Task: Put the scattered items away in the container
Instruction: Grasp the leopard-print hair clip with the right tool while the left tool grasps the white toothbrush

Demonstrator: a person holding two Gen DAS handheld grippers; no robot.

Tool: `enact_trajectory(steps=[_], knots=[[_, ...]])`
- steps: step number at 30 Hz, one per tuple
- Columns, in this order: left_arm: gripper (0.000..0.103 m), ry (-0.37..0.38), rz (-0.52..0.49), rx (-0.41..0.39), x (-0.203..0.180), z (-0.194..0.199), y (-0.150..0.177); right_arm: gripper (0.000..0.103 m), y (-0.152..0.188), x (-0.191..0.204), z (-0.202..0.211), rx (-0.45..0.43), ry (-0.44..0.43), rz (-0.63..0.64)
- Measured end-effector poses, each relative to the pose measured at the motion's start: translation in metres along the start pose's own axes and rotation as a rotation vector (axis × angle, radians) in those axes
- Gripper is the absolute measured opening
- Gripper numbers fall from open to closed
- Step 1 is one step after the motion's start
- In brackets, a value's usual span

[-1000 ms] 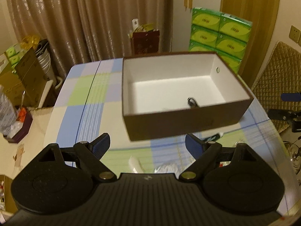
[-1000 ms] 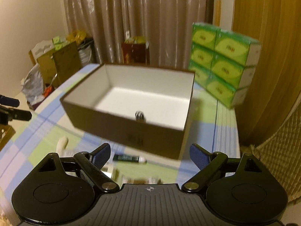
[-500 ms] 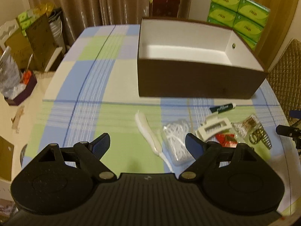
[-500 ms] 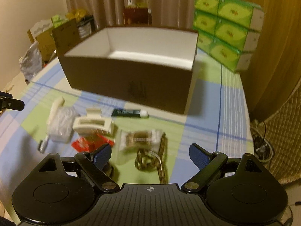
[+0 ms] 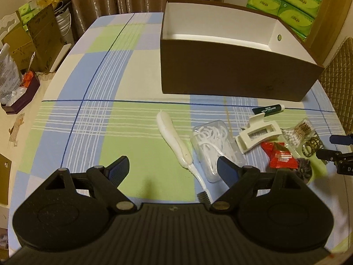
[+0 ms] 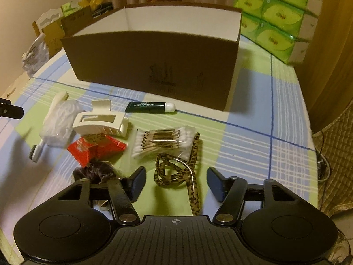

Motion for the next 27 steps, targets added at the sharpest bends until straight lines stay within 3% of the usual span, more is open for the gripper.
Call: enact_trajectory(steps=[2,4,11,15,21,26,27], knots=[[0.084,-0.004,0.008,0.006,0.002,-0.005,0.0,0.051,-0.001,-0.002,-0.006,0.005,0.006,-0.006],[0.083,-0.006,0.016,0.01,0.003,-0.01,-0.001,0.037,0.0,-0.004,-0.011,0.012,-0.009,-0.017],[0.077,-0.025,0.025,0.016,0.008,-0.03,-0.009,0.037,0.001,-0.013,-0.011,0.01,0.015,-0.054],[0.067,-0.028,0.031,0.028,0.012,-0.044,-0.015,0.037,0.003,-0.017,-0.009,0.013,0.017,-0.077],[0.06,-0.017,0.027,0.032,0.012,-0.067,-0.026,0.037,0.003,-0.019,-0.008,0.016,0.022,-0.096],[0.045,0.005,0.027,0.047,0.01,-0.084,-0.026,0.037,0.002,-0.019,-0.008,0.018,0.025,-0.099],[0.038,0.019,0.024,0.049,0.009,-0.085,-0.025,0.037,0.002,-0.019,-0.009,0.019,0.026,-0.098]])
Point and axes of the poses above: each gripper's, at about its wrist camera, not at the fingertips, and z roughly against the way its jaws point, x to its left, y to its underside, the point moved 7 cm from there along -z, roughly the way its jaws point, and after that the axes turned 6 degrees about x, right-handed, at the moved point
